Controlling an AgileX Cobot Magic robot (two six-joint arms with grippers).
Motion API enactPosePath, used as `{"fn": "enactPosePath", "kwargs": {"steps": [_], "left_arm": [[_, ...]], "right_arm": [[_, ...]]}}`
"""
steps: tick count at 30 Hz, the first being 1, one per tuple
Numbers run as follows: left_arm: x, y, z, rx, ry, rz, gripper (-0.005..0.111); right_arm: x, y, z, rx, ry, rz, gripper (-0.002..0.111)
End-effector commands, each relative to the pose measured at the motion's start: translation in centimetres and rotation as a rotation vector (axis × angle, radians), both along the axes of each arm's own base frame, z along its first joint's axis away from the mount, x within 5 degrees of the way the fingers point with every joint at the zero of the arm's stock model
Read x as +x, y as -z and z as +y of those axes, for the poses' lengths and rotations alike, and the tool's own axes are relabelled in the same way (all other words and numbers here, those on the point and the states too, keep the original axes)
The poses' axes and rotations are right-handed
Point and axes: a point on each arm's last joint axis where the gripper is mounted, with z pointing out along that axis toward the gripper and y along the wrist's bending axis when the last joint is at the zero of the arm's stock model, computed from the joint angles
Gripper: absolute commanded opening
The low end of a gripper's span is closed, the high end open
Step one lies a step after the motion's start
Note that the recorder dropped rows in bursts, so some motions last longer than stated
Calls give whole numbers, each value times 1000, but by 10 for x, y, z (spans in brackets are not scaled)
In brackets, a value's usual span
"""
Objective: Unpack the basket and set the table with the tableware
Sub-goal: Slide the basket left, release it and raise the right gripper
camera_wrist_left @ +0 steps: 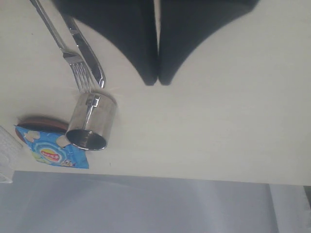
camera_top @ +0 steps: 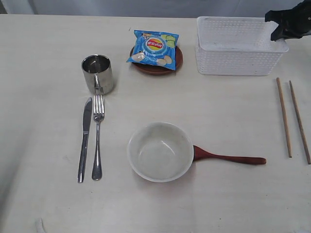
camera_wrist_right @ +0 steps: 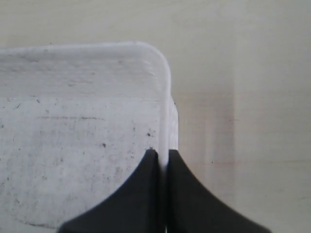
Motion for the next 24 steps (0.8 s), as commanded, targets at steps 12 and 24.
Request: {"fn": "enactPosePath", "kwargs": {"steps": [12, 24], "left_arm": [[0, 1, 0, 3, 5, -3, 0], [0, 1, 0, 3, 5, -3, 0]], "right_arm": [[2, -119, 2, 1, -72, -185, 53], [-76, -234, 55, 43, -332, -243, 0]]}}
